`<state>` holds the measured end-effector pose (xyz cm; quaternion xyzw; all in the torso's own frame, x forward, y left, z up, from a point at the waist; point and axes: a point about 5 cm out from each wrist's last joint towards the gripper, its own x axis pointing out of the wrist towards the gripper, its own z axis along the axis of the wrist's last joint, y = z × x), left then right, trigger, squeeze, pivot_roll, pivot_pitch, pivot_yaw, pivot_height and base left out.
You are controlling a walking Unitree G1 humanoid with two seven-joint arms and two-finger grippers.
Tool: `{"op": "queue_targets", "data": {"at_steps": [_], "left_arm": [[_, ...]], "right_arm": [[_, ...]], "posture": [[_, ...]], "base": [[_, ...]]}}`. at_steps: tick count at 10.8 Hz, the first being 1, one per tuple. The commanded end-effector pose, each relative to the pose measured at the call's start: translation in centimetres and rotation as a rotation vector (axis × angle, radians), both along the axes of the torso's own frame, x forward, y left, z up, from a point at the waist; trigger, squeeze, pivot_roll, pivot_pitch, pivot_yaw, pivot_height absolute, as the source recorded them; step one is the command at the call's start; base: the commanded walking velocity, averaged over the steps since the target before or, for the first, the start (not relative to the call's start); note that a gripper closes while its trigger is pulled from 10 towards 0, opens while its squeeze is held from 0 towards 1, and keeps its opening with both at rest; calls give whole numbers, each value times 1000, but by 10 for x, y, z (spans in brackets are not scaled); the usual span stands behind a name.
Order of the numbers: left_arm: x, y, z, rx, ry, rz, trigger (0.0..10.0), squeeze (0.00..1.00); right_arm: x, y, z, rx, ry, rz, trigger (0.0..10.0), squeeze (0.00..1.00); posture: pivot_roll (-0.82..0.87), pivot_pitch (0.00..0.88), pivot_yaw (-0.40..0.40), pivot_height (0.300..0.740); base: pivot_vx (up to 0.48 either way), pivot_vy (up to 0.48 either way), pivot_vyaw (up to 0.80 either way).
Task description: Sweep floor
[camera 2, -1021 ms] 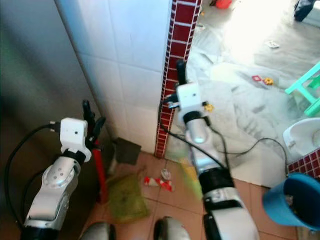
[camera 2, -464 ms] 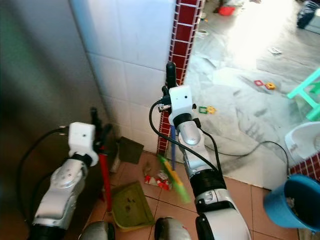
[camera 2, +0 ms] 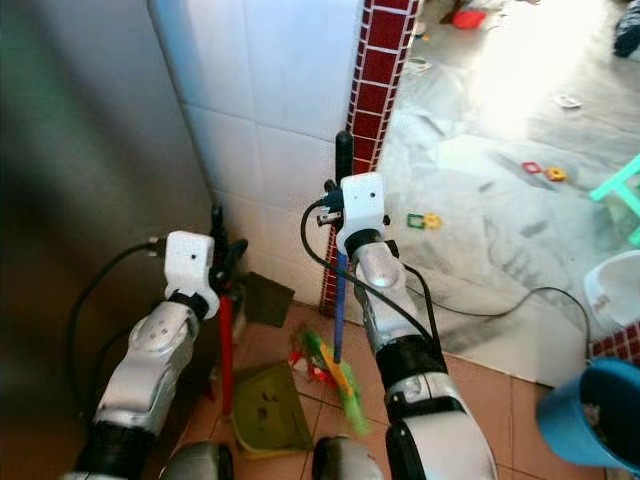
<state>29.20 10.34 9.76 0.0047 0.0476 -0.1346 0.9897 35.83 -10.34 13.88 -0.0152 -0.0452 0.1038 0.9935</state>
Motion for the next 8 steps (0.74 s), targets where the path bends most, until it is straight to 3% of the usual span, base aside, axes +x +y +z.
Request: {"op": "queue_targets", "data": {"at_steps": [1, 4, 5, 7, 8], "left_arm": [[-3, -20, -5, -145, 52, -63, 10000, 0], [-2, -22, -6, -146, 51, -64, 10000, 0], [-2, -23, -6, -146, 52, -63, 10000, 0], [-3, -23, -7, -148, 51, -58, 10000, 0], [-3, -22, -8, -150, 53, -53, 10000, 0]], "right_arm": [[5, -2, 6, 99, 27, -17, 10000, 0], [12, 10, 14, 412, 204, 73, 10000, 0], [13, 12, 21, 447, 198, 101, 10000, 0], [13, 17, 64, 225, -46, 210, 10000, 0], [11, 16, 83, 91, -183, 210, 10000, 0]], "posture": [[2, 78, -51, 740], [-7, 75, -47, 740], [-9, 77, -52, 740], [-7, 79, -55, 740], [-9, 81, -55, 740]], "base": [[0, 0, 0], [0, 0, 0], [0, 0, 0], [0, 0, 0], [0, 0, 0]]}}
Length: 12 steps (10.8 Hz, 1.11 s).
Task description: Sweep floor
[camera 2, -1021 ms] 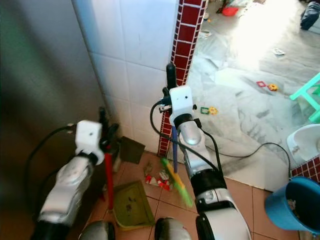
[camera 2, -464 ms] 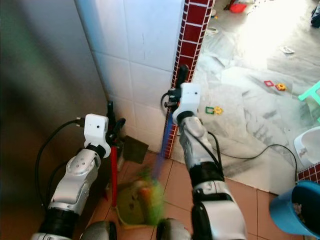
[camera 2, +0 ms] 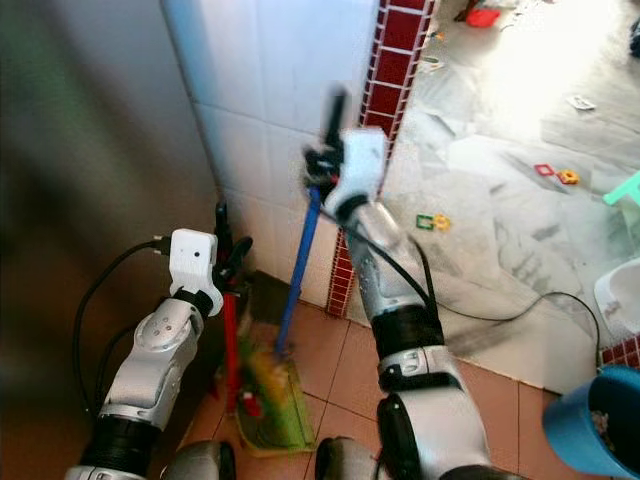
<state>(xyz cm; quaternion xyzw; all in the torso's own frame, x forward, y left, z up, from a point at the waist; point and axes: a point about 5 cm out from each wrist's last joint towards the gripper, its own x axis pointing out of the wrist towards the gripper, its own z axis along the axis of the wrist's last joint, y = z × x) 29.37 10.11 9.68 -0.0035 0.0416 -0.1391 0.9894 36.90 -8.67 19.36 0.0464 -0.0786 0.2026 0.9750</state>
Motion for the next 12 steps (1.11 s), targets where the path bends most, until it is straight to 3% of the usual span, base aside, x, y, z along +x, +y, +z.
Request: {"op": "queue_targets", "data": {"at_steps": [1, 4, 5, 9, 12], "left_arm": [[-5, -20, -7, -133, 65, -42, 10000, 0], [-5, -22, -5, -147, 57, -62, 10000, 0], [-7, -25, -3, -126, 48, -98, 10000, 0], [-9, -26, 1, -124, 31, -128, 10000, 0], [-10, -27, 2, -134, 35, -145, 10000, 0]], "right_arm": [[0, -4, 32, -44, -163, -28, 10000, 0], [1, -24, 20, -161, -183, -145, 10000, 0], [0, -26, 9, -160, -144, -173, 10000, 0], [-3, -20, 1, -161, -143, -175, 10000, 0], [-8, -17, 2, -142, -164, -181, 10000, 0]], "posture": [[-9, 81, -55, 740], [-12, 79, -51, 740], [-9, 78, -50, 740], [-2, 76, -48, 740], [-2, 76, -40, 740]], "base": [[0, 0, 0], [0, 0, 0], [0, 0, 0], [0, 0, 0], [0, -415, -146]]}}
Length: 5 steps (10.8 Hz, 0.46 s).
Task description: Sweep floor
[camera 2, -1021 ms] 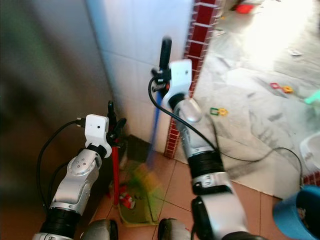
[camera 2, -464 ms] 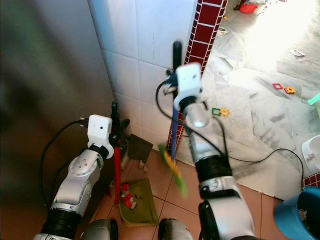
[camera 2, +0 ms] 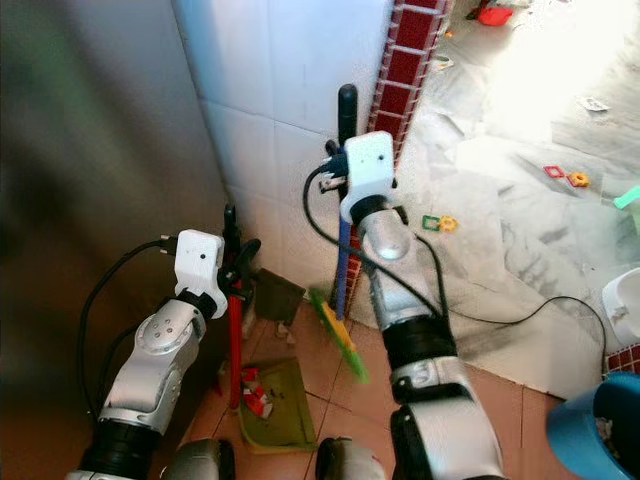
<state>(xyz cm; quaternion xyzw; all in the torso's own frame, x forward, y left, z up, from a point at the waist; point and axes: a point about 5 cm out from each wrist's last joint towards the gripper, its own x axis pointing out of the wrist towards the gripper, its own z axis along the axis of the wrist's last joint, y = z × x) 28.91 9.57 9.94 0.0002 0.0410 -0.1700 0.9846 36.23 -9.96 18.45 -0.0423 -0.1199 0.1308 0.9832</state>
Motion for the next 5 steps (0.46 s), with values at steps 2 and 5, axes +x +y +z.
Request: {"op": "queue_targets", "data": {"at_steps": [2, 5], "left_arm": [[-6, -22, -1, -138, 44, -81, 10000, 0], [-6, -22, 0, -137, 44, -78, 10000, 0]], "right_arm": [[-2, -4, 10, -1, -62, -15, 10000, 0], [-3, -6, 16, -14, -100, -27, 10000, 0]], "posture": [[-4, 78, -42, 740], [-5, 80, -43, 740]], "base": [[0, -480, -688], [0, -425, -179]]}}
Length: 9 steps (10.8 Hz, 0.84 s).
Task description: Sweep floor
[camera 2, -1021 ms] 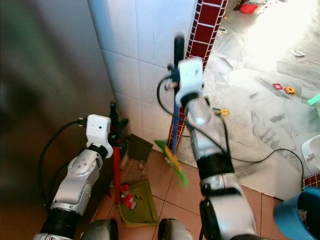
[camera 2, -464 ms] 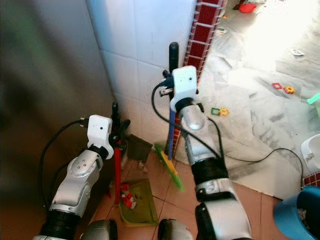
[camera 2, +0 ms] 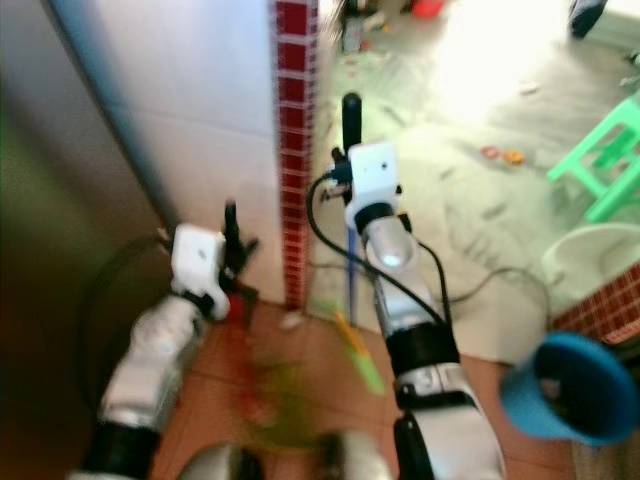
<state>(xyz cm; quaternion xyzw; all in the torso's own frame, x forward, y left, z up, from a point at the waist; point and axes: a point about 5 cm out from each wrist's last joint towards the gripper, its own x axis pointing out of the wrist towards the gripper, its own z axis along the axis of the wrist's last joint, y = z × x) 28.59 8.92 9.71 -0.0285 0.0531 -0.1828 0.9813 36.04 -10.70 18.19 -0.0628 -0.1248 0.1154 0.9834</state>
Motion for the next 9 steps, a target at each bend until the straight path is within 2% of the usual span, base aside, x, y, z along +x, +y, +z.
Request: {"op": "queue_targets", "data": {"at_steps": [1, 5, 8, 9], "left_arm": [[-3, -15, 2, -86, 11, -43, 10000, 0], [-1, -10, 2, -101, 31, -6, 10000, 0], [-2, -6, 5, -61, -8, -16, 10000, 0], [-2, -3, 5, -31, -18, -14, 10000, 0]], "right_arm": [[-1, 1, 19, 18, -90, 4, 10000, 0], [0, -5, 15, -4, -79, -37, 10000, 0], [2, -12, 9, -36, -54, -84, 10000, 0], [3, -15, 6, -72, -41, -116, 10000, 0]], "posture": [[-6, 80, -43, 740], [-10, 79, -42, 740], [-11, 78, -42, 740], [-11, 78, -42, 740]], "base": [[0, 0, 0], [0, 0, 0], [0, 0, 0], [0, 0, -425]]}}
